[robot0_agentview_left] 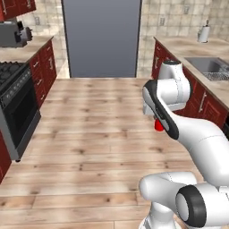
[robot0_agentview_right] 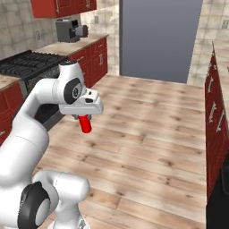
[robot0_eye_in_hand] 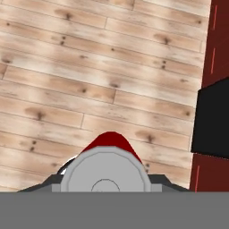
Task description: Four empty soda cans are scattered around the kitchen. Gather all the cans and cluster them next to the stove for recycling.
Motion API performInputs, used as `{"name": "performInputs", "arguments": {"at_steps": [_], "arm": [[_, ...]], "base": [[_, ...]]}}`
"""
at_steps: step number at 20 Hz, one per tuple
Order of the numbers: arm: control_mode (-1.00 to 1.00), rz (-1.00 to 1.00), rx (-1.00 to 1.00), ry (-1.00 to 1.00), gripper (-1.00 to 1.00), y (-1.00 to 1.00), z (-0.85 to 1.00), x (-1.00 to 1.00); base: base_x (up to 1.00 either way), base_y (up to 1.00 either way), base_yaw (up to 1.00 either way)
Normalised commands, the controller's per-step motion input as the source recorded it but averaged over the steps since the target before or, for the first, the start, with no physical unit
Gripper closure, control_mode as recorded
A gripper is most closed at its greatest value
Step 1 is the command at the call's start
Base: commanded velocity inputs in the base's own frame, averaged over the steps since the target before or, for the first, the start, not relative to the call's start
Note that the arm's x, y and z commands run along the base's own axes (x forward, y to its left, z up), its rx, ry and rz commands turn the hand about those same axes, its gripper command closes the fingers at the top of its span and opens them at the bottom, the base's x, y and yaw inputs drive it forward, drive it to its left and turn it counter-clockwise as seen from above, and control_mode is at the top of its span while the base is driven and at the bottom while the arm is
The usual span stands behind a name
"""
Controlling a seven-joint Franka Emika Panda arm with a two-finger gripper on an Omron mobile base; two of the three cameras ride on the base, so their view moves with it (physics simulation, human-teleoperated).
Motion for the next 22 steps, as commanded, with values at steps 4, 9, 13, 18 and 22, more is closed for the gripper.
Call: {"name": "performInputs", "arguments": {"at_steps": [4, 9, 13, 18, 22], "arm": [[1.0, 0.0, 0.0, 0.0, 1.0, 0.0, 0.0, 0.0], [1.0, 0.0, 0.0, 0.0, 1.0, 0.0, 0.0, 0.0], [1.0, 0.0, 0.0, 0.0, 1.0, 0.0, 0.0, 0.0], [1.0, 0.0, 0.0, 0.0, 1.0, 0.0, 0.0, 0.0], [1.0, 0.0, 0.0, 0.0, 1.0, 0.0, 0.0, 0.0]], "base": [[0.85, 0.01, -0.09], [0.99, 0.07, -0.04], [1.0, 0.18, 0.0], [0.99, 0.19, 0.11], [0.72, 0.09, 0.31]]}}
